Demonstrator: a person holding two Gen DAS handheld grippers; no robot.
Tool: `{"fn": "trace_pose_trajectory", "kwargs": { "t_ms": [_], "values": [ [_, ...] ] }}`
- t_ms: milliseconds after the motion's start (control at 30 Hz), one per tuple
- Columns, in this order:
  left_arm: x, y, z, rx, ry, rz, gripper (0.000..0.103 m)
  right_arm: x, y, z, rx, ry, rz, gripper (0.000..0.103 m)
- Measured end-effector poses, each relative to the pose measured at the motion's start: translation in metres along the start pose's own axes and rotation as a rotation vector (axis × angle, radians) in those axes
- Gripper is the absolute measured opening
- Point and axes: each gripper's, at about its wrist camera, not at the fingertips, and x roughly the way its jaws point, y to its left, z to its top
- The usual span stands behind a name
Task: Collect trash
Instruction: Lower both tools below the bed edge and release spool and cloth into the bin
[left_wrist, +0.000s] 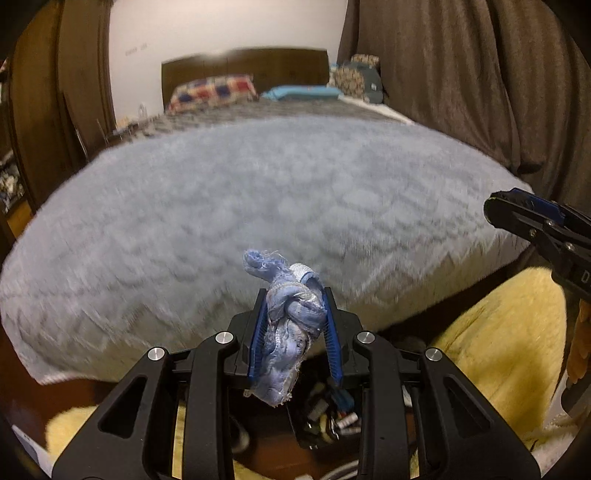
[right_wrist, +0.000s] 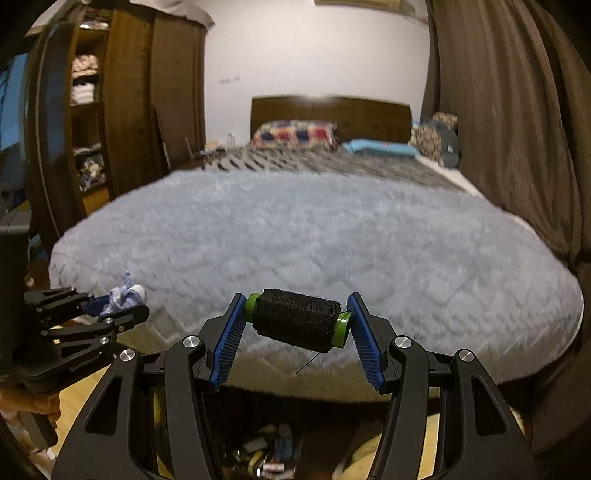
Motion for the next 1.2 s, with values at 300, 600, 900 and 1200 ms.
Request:
{"fn": "trace_pose_trajectory", "kwargs": {
  "t_ms": [300, 600, 900, 1200],
  "values": [
    [0.059, 0.0, -0.044, -0.03, 0.16, -0.032, 0.026, 0.055, -0.002, -0.053, 0.035, 0.181, 0.046, 0.057],
    [0.122, -0.008, -0.079, -0.032, 0.303, -0.058, 0.026, 0.114, 0.002, -0.107, 0.091, 0.388, 0.119, 0.057],
    [0.165, -0.004, -0.115, -0.096, 0.463, -0.129, 0.026, 0.152, -0.004, -0.142, 0.165, 0.56, 0.131, 0.057],
    [0.168, -0.011, -0.122, -0.098, 0.496, -0.163, 0.037, 0.163, 0.001, -0.145, 0.189, 0.57, 0.156, 0.058]
  ]
}}
